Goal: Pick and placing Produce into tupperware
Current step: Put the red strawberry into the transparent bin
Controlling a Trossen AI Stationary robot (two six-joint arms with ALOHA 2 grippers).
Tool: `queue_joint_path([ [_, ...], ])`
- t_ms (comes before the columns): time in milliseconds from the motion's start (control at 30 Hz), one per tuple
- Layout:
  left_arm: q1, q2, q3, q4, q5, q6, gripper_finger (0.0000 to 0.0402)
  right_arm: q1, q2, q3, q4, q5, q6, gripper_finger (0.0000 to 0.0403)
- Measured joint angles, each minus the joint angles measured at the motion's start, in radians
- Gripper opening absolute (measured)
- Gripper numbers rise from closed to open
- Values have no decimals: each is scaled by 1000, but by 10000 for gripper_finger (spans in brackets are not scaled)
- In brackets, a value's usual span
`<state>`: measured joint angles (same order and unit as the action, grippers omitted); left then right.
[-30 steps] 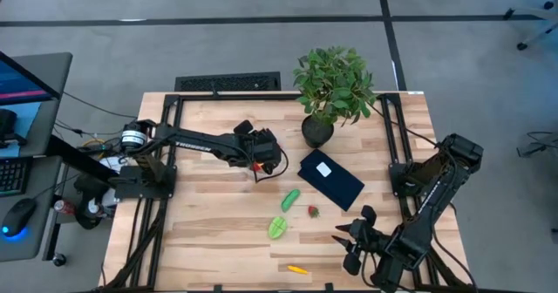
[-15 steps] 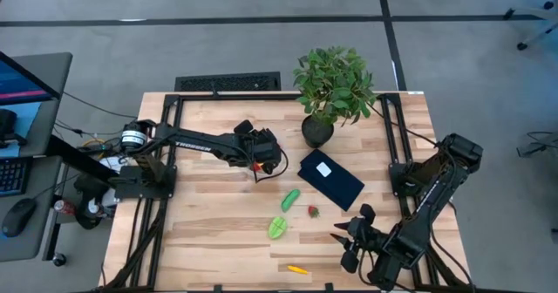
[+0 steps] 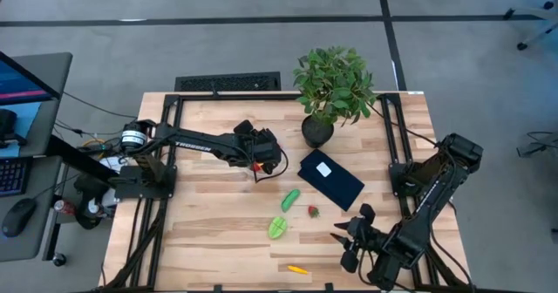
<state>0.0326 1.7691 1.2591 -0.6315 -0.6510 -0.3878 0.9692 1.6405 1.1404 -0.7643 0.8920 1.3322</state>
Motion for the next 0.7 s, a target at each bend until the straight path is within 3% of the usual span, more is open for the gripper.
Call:
queue_joint_path([
  [167, 0, 0, 0, 0, -17, 22, 183, -33, 0, 0, 0, -7, -5, 127],
  [267, -3, 0, 4, 29, -7, -71, 183, -60, 0, 0, 0, -12, -5, 127],
  [400, -19, -1, 48, 13, 99, -191, 183, -104, 0, 0, 2, -43, -5, 127],
  [600, -56, -1, 155, 14, 275, -73, 183, -173, 0, 0, 20, -80, -5, 127],
  [700, -88, -4, 231, 0, 313, 12, 183, -210, 0, 0, 29, -80, -6, 127],
])
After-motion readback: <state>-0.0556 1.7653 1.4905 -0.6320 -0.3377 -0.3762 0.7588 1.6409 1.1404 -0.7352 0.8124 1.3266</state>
